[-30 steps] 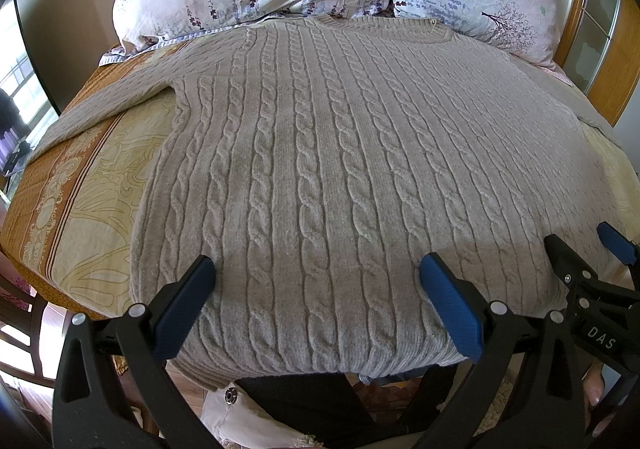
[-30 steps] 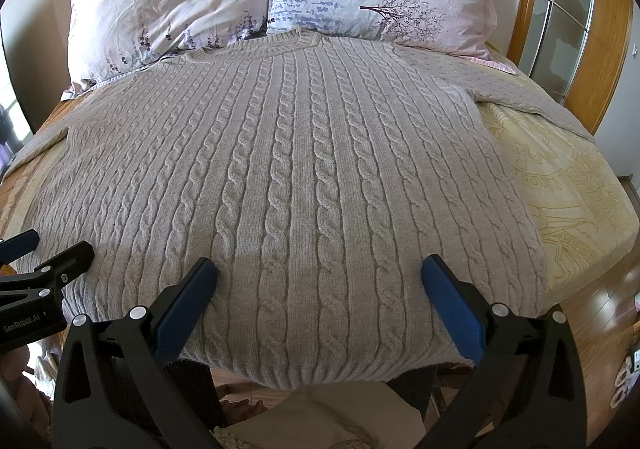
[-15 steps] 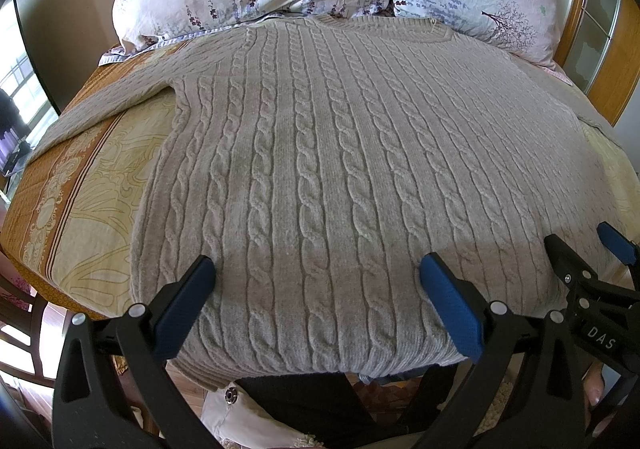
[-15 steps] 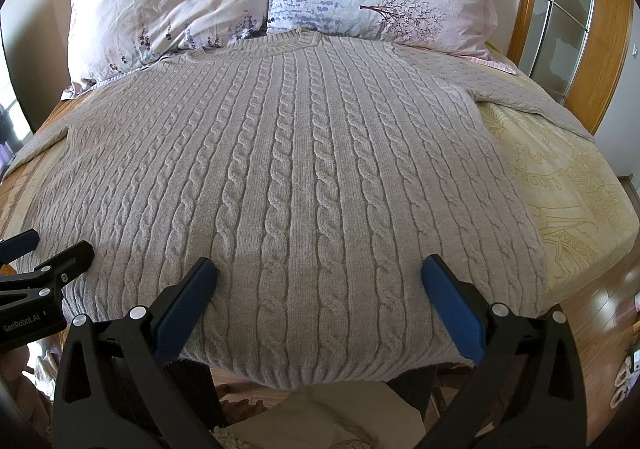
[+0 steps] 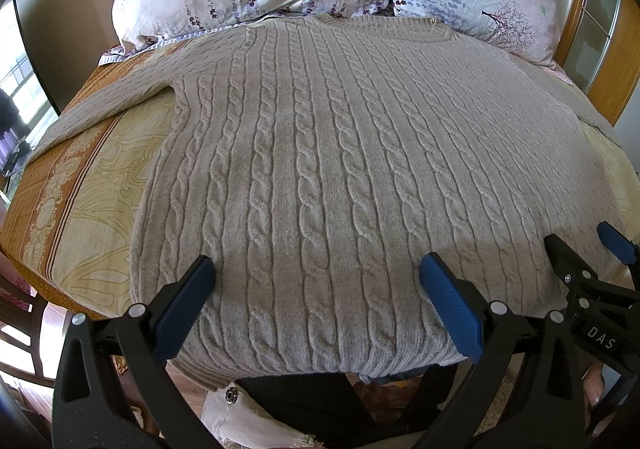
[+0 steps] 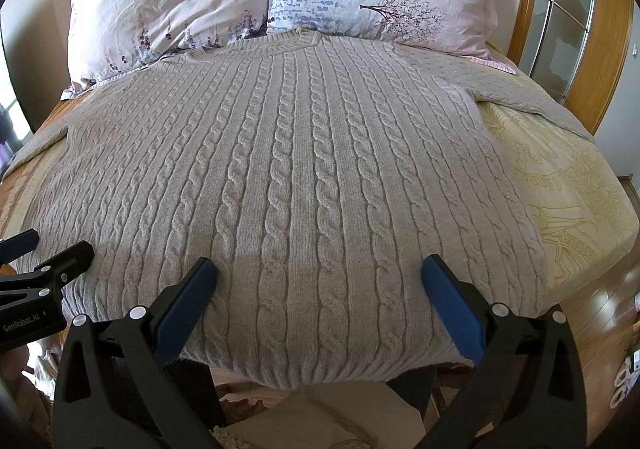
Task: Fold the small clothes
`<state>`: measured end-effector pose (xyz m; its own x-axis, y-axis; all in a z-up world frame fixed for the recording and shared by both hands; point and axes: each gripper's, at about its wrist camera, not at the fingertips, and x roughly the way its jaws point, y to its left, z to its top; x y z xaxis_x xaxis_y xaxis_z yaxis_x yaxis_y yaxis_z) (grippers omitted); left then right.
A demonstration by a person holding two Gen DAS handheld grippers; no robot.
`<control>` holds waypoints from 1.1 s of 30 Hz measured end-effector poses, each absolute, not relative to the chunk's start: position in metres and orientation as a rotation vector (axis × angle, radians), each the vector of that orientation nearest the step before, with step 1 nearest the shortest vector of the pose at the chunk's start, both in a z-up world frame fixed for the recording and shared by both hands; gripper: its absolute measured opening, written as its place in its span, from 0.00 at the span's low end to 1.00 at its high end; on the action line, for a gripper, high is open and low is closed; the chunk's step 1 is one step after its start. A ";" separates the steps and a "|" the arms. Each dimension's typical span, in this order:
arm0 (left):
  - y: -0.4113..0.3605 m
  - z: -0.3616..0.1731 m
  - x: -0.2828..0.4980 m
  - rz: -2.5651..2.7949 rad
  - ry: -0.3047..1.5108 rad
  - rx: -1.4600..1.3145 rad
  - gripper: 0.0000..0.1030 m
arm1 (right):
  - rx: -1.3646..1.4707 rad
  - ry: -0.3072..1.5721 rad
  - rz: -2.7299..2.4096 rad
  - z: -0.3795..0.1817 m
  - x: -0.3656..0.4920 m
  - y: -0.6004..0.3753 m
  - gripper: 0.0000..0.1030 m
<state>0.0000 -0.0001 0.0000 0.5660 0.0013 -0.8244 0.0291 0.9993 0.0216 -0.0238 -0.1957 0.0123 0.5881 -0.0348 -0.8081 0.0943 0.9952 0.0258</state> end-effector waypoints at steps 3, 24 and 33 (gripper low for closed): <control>0.000 0.000 0.000 -0.016 0.969 0.034 0.98 | 0.068 0.939 -0.075 0.012 -0.024 -0.196 0.99; 0.000 0.000 0.000 -0.017 0.971 0.034 0.98 | 0.067 0.936 -0.069 0.013 -0.024 -0.196 0.99; -0.001 0.000 0.000 -0.016 0.980 0.038 0.98 | 0.054 0.917 -0.038 0.015 -0.022 -0.197 0.99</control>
